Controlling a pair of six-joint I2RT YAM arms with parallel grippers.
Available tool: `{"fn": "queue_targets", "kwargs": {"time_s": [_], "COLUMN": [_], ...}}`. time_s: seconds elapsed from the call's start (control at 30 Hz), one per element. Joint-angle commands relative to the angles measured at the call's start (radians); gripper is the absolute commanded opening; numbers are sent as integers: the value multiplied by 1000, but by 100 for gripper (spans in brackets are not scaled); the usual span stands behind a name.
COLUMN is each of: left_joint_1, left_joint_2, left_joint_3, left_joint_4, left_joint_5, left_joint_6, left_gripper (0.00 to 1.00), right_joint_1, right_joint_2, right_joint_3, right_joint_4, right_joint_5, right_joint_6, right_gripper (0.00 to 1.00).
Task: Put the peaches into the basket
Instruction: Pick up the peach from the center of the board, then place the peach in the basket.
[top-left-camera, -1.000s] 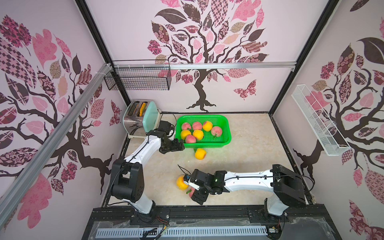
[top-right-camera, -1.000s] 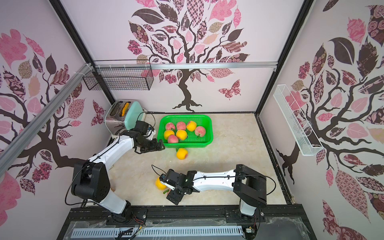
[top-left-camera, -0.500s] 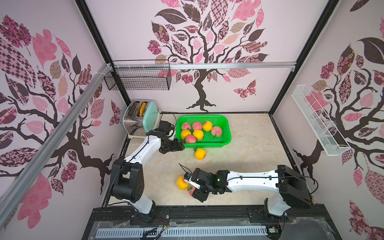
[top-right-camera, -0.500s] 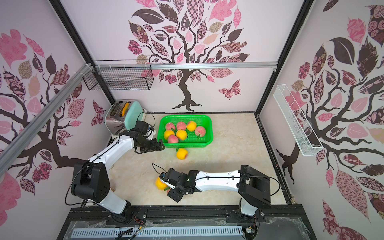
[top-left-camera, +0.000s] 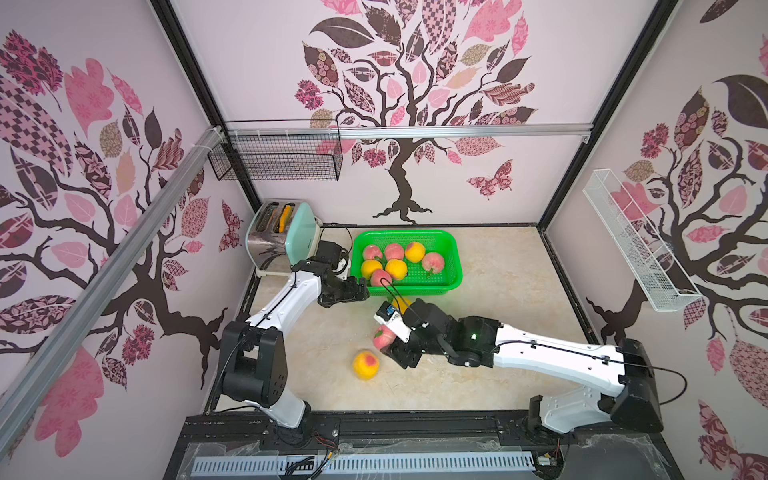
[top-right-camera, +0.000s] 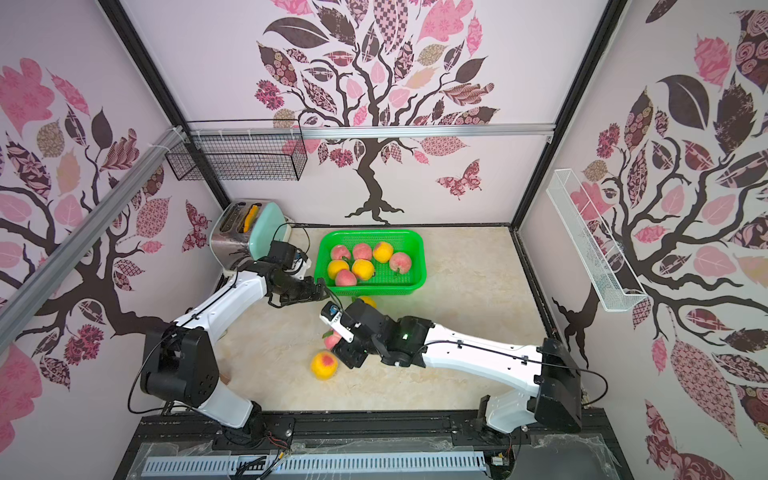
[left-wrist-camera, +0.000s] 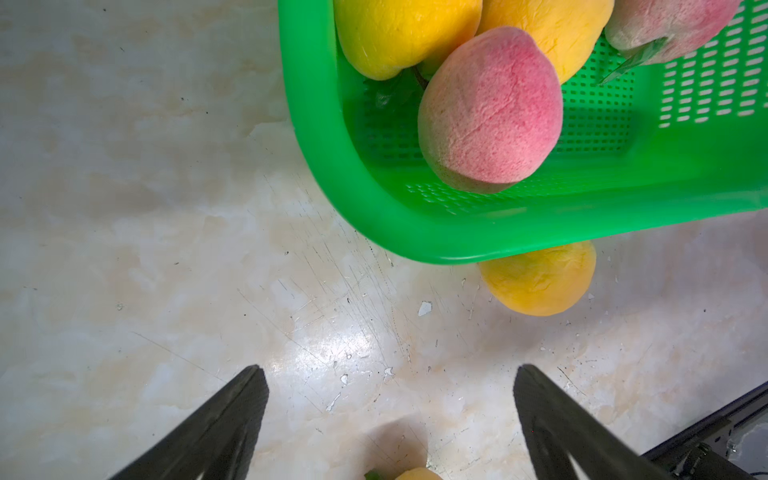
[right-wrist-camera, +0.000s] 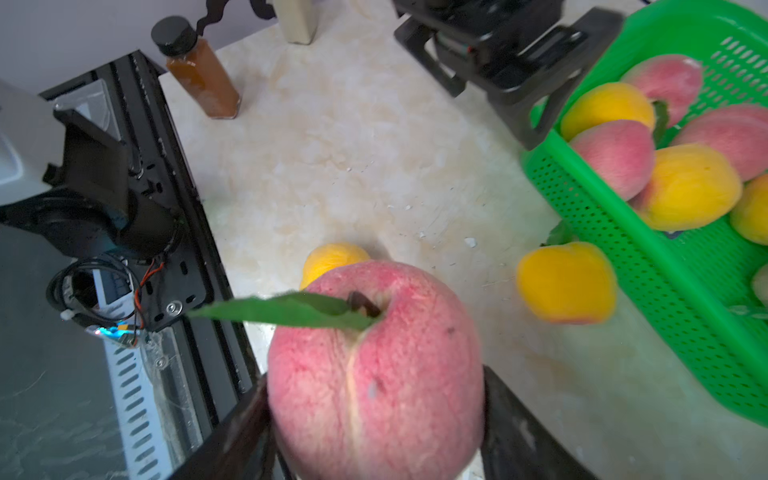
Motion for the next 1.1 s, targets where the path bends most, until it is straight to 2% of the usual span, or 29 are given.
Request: {"fn": "queue_targets", "kwargs": {"time_s": [0.0, 0.23, 0.5, 0.87, 1.07], "left_joint_1": [5, 5, 5, 7, 9], "left_joint_2": [-23, -22, -22, -20, -20], "left_joint_3": [-8, -9, -7, -6, -6], "left_joint_4": [5, 4, 4, 0, 2], "left_joint_5": [-2, -2, -1, -4, 3], "left_joint_6": [4, 6, 6, 9, 7], "left_gripper": [97, 97, 97, 97, 97], "right_joint_1": [-55, -159, -339, -563, -586], "right_joint_2": [-24, -1, 77, 428, 567], "right_joint_3": [41, 105, 223, 569, 617], "right_joint_4": [1, 65, 39, -213, -196], "right_joint_5": [35, 65, -7, -133, -63], "right_joint_6": [-31, -51, -11, 73, 48], "right_gripper": [70, 70, 69, 69, 70]}}
